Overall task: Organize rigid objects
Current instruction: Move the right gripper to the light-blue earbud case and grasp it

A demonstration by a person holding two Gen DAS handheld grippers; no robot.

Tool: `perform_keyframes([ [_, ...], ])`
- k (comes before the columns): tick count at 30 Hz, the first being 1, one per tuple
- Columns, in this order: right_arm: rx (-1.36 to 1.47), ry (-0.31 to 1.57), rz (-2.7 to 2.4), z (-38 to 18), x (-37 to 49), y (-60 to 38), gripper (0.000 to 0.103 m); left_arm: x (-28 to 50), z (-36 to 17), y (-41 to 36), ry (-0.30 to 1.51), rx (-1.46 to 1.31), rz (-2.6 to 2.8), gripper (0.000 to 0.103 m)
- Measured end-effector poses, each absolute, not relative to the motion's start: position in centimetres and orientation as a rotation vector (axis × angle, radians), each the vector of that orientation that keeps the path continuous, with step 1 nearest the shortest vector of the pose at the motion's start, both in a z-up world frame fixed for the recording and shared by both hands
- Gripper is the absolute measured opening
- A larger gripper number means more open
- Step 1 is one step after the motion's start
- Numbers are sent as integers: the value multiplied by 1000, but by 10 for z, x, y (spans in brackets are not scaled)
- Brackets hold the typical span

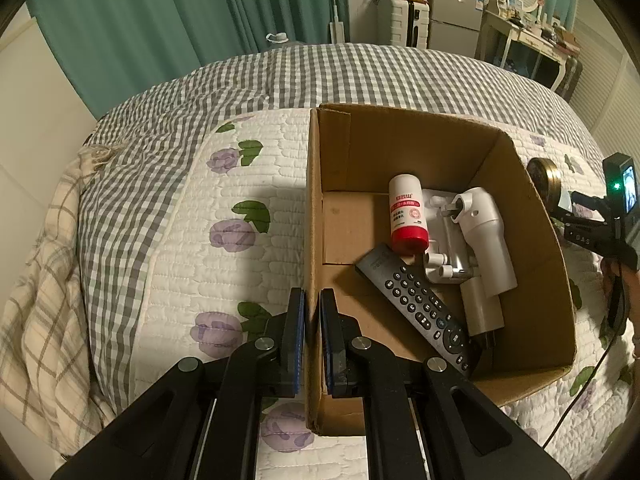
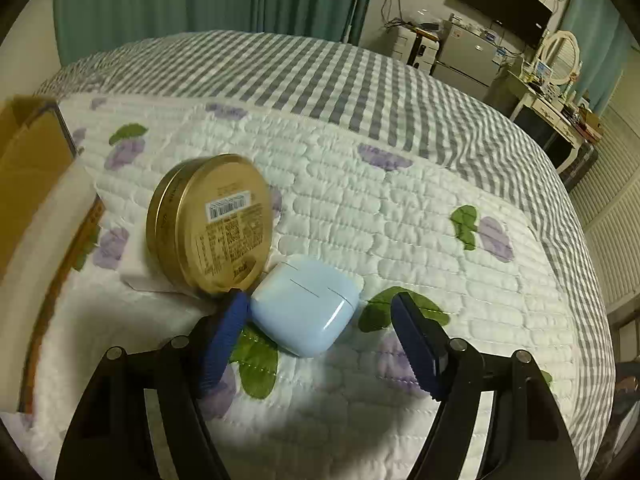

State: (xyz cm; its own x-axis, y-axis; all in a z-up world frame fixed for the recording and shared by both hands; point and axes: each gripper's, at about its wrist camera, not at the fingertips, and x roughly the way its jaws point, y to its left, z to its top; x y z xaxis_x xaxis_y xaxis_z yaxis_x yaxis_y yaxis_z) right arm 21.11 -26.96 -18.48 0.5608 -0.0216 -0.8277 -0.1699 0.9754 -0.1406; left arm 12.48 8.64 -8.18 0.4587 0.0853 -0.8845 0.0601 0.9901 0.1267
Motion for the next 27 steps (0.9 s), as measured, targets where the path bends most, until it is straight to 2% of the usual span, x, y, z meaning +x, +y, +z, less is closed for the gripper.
perform_keyframes([
  [4,-196,982,94,-191,216,-273,72,124,-82,86,1095,149,16,7],
  [8,-202,984,115,-194,218,-269,57,124,-82,86,1097,151,16,7],
  [19,-171,974,106,-187,210,-274,57,124,-83,86,1097,151,17,7],
  [27,-101,926,87,-153,191,-280,57,123,-83,87,1094,156,15,7],
])
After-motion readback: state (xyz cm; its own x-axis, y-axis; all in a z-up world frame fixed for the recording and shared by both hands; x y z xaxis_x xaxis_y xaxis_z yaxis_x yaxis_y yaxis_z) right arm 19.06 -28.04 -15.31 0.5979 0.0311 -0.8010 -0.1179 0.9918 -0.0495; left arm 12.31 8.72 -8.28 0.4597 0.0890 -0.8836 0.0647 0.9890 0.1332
